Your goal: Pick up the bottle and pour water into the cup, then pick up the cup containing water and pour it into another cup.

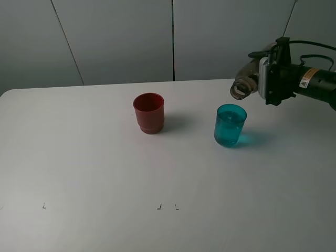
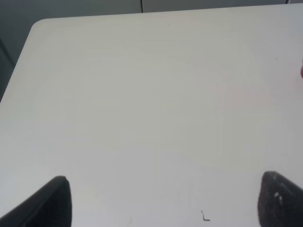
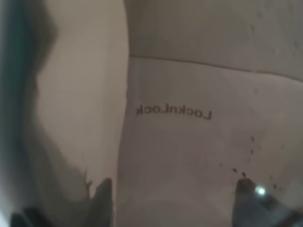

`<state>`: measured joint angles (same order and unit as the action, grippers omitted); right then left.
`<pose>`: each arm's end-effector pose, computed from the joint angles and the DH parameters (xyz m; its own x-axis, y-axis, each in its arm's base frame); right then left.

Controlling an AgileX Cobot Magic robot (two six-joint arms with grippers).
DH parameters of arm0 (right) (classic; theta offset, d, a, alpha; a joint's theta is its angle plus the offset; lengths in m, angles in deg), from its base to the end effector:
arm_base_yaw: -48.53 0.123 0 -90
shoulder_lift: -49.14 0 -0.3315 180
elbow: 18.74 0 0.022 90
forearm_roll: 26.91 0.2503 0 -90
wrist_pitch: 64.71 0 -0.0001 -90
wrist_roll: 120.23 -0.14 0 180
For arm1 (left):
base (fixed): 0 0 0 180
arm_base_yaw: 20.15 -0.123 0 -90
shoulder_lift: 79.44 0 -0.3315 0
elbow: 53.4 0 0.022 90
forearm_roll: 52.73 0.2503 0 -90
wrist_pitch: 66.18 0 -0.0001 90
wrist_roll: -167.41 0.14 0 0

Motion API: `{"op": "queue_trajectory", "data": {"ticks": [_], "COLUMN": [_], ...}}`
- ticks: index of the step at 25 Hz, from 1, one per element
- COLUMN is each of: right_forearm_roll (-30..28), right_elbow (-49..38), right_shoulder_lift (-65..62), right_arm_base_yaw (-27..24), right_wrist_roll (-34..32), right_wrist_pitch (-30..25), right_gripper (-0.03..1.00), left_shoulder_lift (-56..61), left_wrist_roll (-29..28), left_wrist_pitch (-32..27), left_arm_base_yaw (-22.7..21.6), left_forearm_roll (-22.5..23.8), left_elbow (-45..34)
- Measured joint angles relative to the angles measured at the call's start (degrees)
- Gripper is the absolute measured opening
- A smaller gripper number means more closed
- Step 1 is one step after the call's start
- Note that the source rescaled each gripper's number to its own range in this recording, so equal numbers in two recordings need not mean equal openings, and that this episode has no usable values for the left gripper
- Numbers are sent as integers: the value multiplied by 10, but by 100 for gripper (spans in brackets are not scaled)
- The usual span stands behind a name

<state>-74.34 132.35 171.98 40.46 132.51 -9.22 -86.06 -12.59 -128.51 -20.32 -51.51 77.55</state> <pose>0.4316 0.0246 0.1584 0.5207 -0.8514 0.0637 -0.1688 -0.1758 -0.9699 -0.0115 0.0026 0.2548 -0.4696 0.0085 -0.8829 -0.0150 0.9997 0.0176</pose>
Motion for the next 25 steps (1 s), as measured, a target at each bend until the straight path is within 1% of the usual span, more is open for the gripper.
{"op": "queue_trajectory", "data": {"ticks": [5, 7, 19, 22, 25], "right_forearm_roll": [0, 0, 0, 16, 49], "right_elbow": [-11, -13, -15, -16, -16], "right_shoulder_lift": [-1, -1, -1, -1, -1], "right_arm_base_yaw": [0, 0, 0, 0, 0], "right_wrist_roll": [-37, -67, -439, -524, -609], "right_wrist_pitch": [-1, -1, -1, -1, -1], "right_gripper": [0, 0, 0, 0, 0], "left_shoulder_lift": [0, 0, 0, 0, 0], "left_wrist_roll": [0, 0, 0, 0, 0], "left_wrist_pitch": [0, 0, 0, 0, 0], "left_arm_base_yaw": [0, 0, 0, 0, 0], "left_forearm_roll": [0, 0, 0, 0, 0], "left_elbow": [0, 0, 0, 0, 0]}}
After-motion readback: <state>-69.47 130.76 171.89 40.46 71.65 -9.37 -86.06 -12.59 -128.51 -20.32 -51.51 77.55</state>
